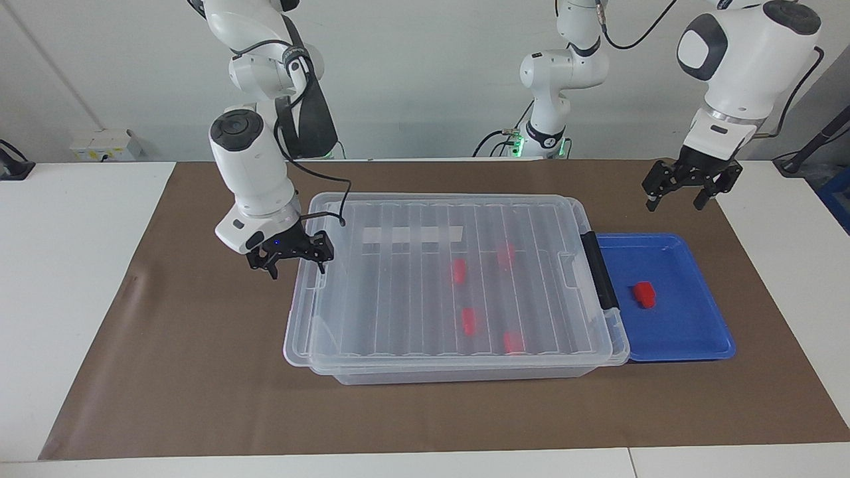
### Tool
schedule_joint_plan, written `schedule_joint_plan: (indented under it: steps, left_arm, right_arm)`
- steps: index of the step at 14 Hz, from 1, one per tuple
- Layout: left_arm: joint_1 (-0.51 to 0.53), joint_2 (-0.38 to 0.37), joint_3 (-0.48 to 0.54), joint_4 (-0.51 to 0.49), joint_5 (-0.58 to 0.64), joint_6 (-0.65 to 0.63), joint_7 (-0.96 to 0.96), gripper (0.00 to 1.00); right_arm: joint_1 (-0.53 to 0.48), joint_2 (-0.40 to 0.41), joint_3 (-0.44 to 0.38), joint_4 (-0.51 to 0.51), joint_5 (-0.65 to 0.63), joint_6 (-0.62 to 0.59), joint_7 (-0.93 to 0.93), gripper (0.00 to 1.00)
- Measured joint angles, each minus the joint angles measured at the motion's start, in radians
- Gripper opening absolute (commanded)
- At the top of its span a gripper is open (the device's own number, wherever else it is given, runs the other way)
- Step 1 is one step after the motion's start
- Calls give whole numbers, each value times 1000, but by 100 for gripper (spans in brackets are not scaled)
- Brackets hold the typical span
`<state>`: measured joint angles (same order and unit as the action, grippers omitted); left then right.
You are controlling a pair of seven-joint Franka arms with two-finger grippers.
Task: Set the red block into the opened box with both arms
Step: 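Reach the red block with the left gripper while the right gripper grips the lid, then slide the lid open with the right gripper while the left gripper grasps the block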
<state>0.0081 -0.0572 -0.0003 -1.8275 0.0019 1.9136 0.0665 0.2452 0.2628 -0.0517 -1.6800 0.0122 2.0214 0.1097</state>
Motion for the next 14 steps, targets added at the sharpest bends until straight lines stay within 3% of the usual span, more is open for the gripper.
schedule_joint_plan:
  steps: [7,14]
  left_arm:
    - [52,16,5,-219,0,240,1,100]
    - [78,116,5,-321,0,476,19,100]
  right_arm:
    - [-14,4,-10,5,-70,1,0,100]
    - [-58,4,-11,6,-96,-3,0,100]
